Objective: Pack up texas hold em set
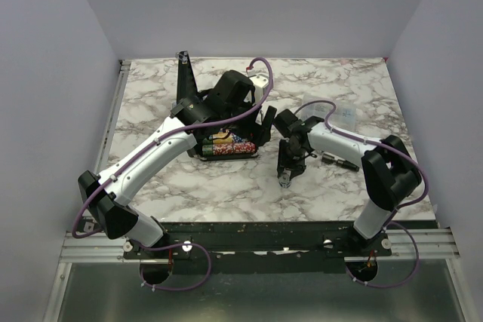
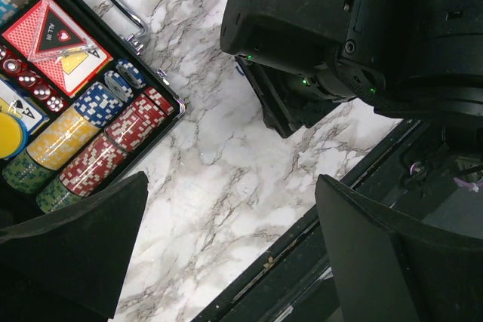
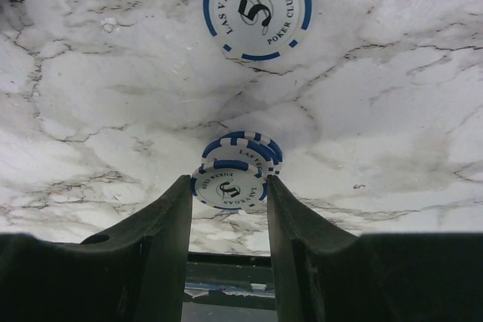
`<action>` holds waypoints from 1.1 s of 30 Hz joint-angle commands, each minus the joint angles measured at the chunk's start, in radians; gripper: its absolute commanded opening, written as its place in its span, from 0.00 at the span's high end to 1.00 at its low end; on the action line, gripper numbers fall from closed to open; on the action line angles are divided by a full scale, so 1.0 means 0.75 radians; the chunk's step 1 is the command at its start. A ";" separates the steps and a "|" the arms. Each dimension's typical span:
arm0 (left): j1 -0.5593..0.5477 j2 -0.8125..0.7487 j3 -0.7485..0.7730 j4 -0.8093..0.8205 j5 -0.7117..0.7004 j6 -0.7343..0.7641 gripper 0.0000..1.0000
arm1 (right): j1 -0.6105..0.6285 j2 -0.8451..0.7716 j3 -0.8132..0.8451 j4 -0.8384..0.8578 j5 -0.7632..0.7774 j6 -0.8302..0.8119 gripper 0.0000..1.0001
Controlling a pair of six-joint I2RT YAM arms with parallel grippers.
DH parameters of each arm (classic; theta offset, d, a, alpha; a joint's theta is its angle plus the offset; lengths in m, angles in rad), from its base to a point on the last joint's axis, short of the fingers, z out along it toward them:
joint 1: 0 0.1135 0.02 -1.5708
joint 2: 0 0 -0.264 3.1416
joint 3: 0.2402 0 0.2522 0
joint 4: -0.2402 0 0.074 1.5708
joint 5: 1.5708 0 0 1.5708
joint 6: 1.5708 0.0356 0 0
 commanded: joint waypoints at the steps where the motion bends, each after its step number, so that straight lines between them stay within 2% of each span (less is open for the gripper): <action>1: 0.003 -0.015 0.015 -0.003 -0.013 0.014 0.08 | 0.005 0.021 -0.029 0.028 -0.012 0.031 0.58; 15: 0.005 -0.009 0.015 -0.004 -0.010 0.014 0.08 | 0.007 0.033 -0.015 0.036 -0.012 0.028 0.41; 19: 0.005 -0.012 0.016 -0.003 -0.012 0.014 0.08 | 0.002 0.020 0.034 0.002 0.085 0.030 0.37; 28: 0.005 -0.021 0.017 -0.003 -0.015 0.014 0.08 | -0.079 0.110 0.141 -0.015 0.117 -0.020 0.31; 33: 0.004 -0.027 0.016 -0.003 -0.016 0.016 0.08 | -0.114 0.192 0.196 0.002 0.125 -0.041 0.31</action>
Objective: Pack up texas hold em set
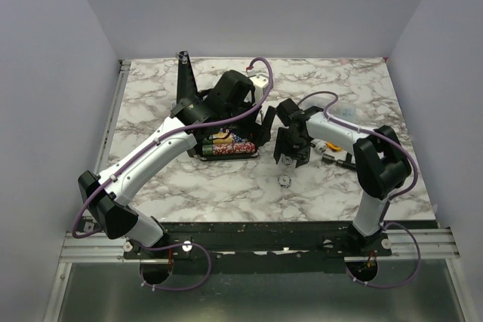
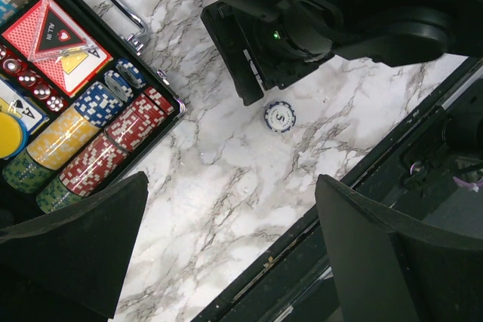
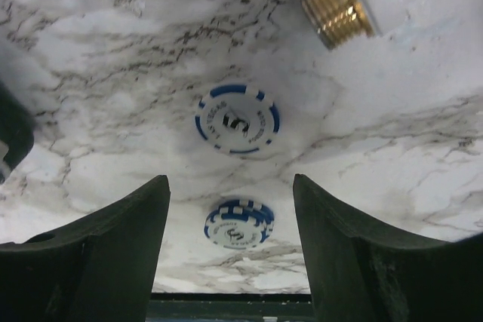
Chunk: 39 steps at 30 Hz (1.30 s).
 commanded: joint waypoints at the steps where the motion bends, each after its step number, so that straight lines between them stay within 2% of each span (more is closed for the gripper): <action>1: 0.004 -0.028 0.015 -0.002 -0.016 0.016 0.08 | -0.020 0.088 0.073 -0.015 0.049 -0.029 0.31; 17: 0.005 -0.022 0.020 -0.007 -0.010 0.018 0.08 | -0.034 0.244 0.187 -0.061 0.164 -0.082 0.39; 25: 0.007 -0.021 0.021 -0.007 -0.009 0.018 0.08 | -0.037 0.277 0.183 -0.047 0.164 -0.093 0.51; 30: 0.006 -0.017 0.023 -0.009 -0.012 0.020 0.08 | -0.038 0.278 0.179 -0.054 0.184 -0.099 0.59; 39: 0.006 -0.014 0.023 -0.011 -0.014 0.020 0.08 | -0.037 0.146 0.150 -0.075 0.182 -0.090 0.64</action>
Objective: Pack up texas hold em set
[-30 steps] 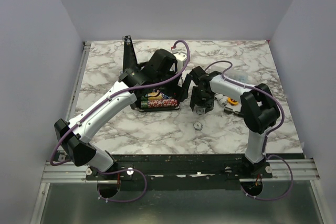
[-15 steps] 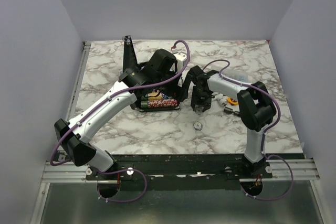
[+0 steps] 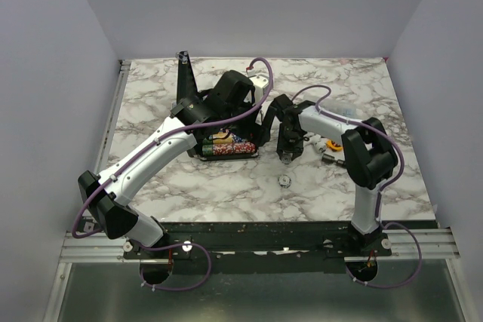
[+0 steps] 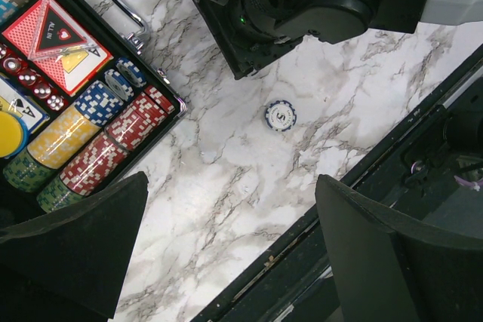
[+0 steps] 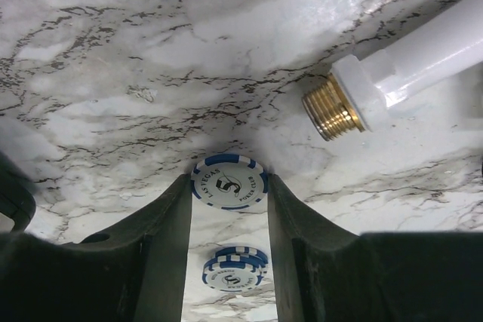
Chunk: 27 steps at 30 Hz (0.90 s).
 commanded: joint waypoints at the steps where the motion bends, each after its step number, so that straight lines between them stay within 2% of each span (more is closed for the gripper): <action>1: 0.006 -0.014 0.023 -0.006 -0.014 0.016 0.08 | -0.009 -0.079 -0.042 -0.038 0.057 -0.004 0.64; 9: 0.008 -0.020 0.021 -0.004 -0.015 0.014 0.08 | -0.008 -0.205 -0.111 -0.054 0.008 0.020 0.64; 18: 0.006 -0.014 0.023 -0.004 -0.008 0.012 0.08 | 0.030 -0.361 -0.271 -0.023 -0.146 0.051 0.64; 27: 0.006 -0.009 0.019 0.000 -0.004 0.010 0.08 | 0.120 -0.326 -0.291 -0.004 -0.150 0.103 0.64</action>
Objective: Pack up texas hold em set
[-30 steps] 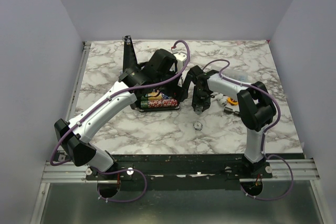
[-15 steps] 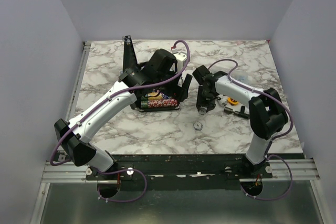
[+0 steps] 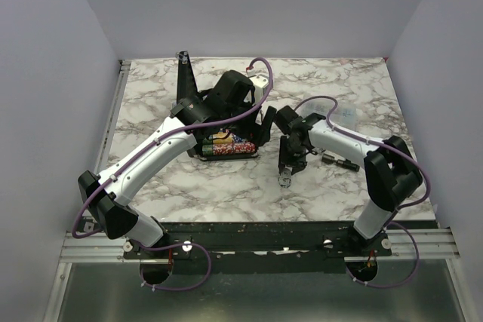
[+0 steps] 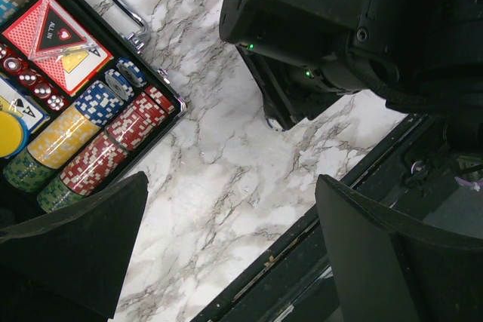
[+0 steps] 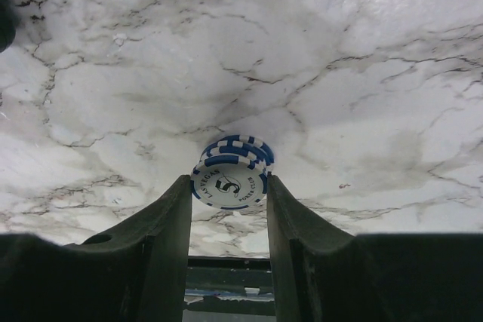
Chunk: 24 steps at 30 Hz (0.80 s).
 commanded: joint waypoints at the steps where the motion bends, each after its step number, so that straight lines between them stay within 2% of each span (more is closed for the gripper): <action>1: 0.005 -0.008 0.019 0.000 -0.004 0.010 0.08 | 0.026 0.015 -0.017 0.015 -0.032 0.041 0.64; 18: 0.004 -0.013 0.019 -0.001 -0.002 0.012 0.08 | 0.051 0.047 -0.039 0.024 -0.083 0.058 0.60; 24: 0.005 -0.018 0.020 -0.001 -0.002 0.010 0.08 | 0.050 0.033 -0.037 0.011 -0.096 0.062 0.45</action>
